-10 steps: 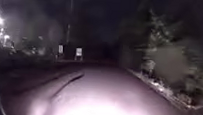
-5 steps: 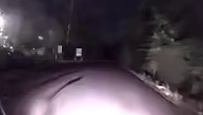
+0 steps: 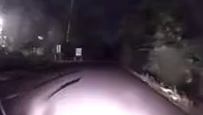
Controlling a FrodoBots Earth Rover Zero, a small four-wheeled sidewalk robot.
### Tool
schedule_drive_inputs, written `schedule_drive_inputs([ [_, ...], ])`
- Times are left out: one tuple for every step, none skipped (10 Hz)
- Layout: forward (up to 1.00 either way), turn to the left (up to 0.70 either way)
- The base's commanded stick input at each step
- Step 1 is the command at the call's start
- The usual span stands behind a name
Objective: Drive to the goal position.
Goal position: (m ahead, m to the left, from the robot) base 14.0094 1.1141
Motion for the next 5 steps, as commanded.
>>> schedule_drive_inputs([
  [0.50, 0.00],
  [0.50, 0.00],
  [0.50, 0.00],
  [0.50, 0.00],
  [0.50, 0.00],
])
